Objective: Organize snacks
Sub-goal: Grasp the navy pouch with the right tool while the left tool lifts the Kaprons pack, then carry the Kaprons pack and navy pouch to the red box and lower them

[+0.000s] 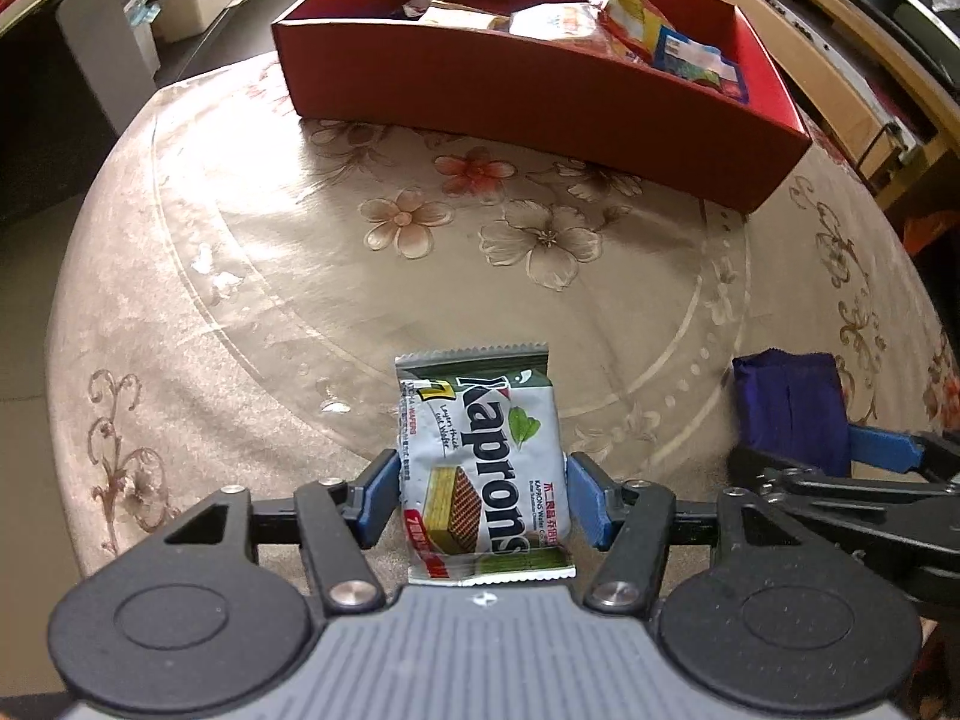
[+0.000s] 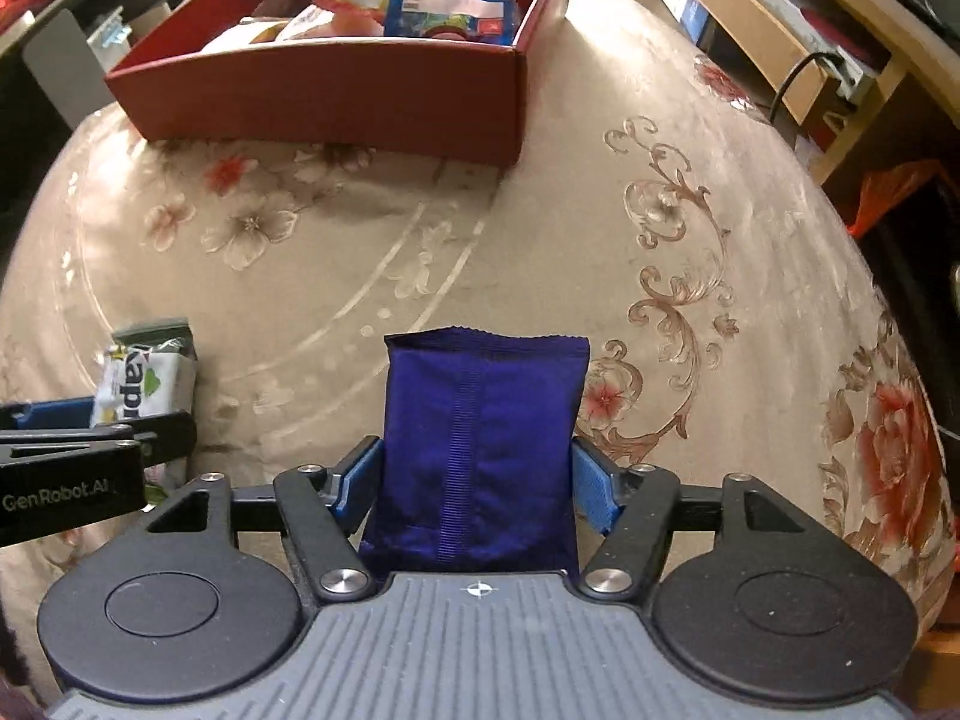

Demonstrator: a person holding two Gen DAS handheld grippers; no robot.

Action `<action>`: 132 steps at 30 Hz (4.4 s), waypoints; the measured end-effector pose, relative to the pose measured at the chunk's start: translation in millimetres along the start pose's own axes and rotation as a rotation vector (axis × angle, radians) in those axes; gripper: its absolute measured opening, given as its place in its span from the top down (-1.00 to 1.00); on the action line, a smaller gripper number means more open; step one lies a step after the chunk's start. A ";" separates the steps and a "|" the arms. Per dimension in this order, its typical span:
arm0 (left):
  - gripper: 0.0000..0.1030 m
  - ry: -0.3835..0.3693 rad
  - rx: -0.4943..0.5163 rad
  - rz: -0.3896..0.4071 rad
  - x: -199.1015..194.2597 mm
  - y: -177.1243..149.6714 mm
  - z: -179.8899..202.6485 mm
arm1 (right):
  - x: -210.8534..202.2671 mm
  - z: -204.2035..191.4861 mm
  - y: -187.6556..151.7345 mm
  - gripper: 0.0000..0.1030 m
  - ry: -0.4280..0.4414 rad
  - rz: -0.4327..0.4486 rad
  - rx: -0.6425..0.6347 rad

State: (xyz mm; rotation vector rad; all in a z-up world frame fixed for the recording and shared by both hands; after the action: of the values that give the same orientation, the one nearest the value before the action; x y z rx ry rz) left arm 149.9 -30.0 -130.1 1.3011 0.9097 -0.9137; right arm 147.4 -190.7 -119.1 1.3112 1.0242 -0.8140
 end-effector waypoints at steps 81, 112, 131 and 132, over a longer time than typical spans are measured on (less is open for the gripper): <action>-0.07 0.035 0.020 0.339 -75.8 90.5 6.5 | -79.2 -15.3 86.3 -0.35 -0.044 0.344 -0.022; -0.06 0.081 -0.022 0.356 -31.4 208.3 -1.0 | -36.0 -6.9 195.8 -0.35 -0.026 0.367 0.011; -0.07 0.113 -0.018 0.247 21.9 217.2 -5.6 | 9.9 -11.2 206.7 -0.37 -0.031 0.303 0.000; -0.08 0.112 -0.014 0.239 23.6 216.5 -5.5 | 10.3 -11.0 206.8 -0.39 -0.030 0.305 0.000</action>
State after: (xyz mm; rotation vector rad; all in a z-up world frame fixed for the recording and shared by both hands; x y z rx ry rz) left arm 359.1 -14.1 -71.1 1.4253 0.8235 -0.6521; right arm 340.4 -155.6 -51.9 1.4090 0.7758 -0.5995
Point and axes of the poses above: each gripper's, at about its wrist camera, not at the fingertips, and x roughly the way its jaws point, z to its right, y to its top, the point moved 9 cm from there along x, roughly the way its jaws point, and after that the axes turned 2 degrees about y, right-handed, at the moved point
